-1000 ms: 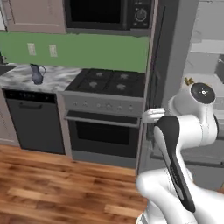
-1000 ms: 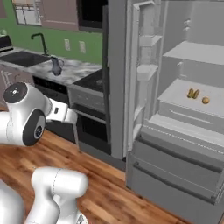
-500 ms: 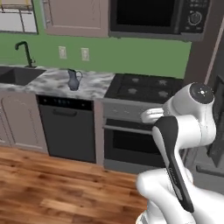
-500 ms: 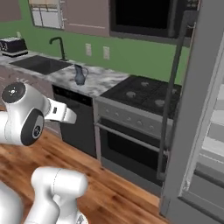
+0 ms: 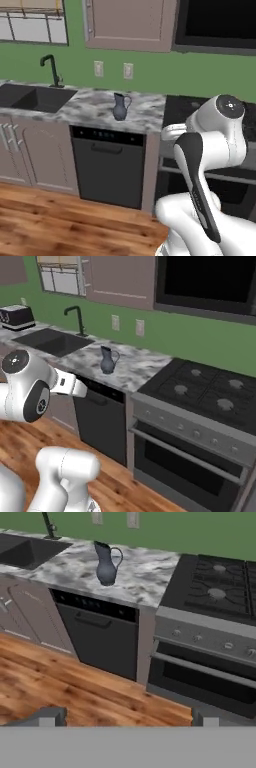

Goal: Move the cookie dough ball and hotdog bun from the top shelf to the second highest shelf to make space. Then, place the pitcher from the counter on the cleared top shelf.

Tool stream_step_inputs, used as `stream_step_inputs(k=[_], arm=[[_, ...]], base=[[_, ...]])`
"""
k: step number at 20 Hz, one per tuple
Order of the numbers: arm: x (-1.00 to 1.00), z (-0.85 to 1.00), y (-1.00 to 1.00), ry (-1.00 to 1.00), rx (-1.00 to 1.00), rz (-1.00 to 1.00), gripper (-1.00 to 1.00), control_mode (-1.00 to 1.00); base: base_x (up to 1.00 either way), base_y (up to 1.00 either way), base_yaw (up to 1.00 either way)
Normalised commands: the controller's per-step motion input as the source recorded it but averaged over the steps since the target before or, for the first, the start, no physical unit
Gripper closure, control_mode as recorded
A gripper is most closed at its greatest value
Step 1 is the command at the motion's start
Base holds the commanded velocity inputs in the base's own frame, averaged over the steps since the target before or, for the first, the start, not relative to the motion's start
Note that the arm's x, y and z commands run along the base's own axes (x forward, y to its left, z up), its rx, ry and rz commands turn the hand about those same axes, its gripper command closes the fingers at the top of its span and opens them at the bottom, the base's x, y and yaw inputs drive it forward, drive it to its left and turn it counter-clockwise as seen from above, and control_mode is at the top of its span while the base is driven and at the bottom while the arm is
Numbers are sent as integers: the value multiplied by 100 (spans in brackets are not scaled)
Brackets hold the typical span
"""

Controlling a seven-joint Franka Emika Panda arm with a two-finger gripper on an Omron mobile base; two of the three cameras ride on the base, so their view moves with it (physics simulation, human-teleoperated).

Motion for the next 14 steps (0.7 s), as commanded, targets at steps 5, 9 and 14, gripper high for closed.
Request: stream_step_inputs(k=[5, 9, 14], arm=[[0, 0, 0, 0, 0, 0, -100, 100], [0, 0, 0, 0, 0, 0, -100, 100], [0, 0, 0, 0, 0, 0, -100, 100]], base=[[100, 51, 0], [99, 33, 1], [93, 8, 0]])
